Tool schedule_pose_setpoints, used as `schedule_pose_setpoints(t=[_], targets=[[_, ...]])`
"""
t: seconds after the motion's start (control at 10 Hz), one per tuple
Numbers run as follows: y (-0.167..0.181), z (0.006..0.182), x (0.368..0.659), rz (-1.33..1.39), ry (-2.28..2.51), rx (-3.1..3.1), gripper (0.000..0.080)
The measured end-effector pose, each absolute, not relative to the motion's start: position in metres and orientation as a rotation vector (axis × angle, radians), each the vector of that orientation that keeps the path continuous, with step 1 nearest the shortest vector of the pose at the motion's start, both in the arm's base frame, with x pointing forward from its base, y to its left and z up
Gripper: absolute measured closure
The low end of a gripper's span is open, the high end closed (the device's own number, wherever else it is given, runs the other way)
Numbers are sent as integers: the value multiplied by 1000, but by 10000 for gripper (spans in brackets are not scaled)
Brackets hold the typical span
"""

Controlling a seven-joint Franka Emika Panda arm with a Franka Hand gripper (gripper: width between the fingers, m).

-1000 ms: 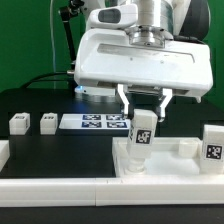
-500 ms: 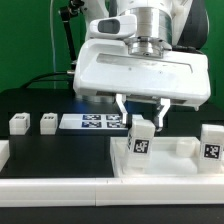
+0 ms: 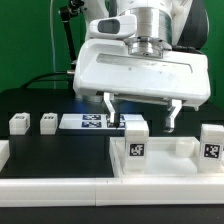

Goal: Assemble square table

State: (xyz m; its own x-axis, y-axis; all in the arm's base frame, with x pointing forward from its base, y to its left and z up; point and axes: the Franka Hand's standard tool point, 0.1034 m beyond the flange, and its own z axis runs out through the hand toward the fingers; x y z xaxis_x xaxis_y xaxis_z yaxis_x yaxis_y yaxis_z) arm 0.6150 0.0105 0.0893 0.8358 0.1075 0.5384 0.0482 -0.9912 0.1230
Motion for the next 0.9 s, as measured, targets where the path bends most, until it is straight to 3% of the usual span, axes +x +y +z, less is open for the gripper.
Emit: schedule_pose_setpoints(t=[0.5, 0.7, 0.9], targets=[[9, 88, 614, 846, 125, 2914, 150], [-12, 95, 619, 584, 26, 3051, 150], [-6, 101, 627, 464, 20, 3109, 150]])
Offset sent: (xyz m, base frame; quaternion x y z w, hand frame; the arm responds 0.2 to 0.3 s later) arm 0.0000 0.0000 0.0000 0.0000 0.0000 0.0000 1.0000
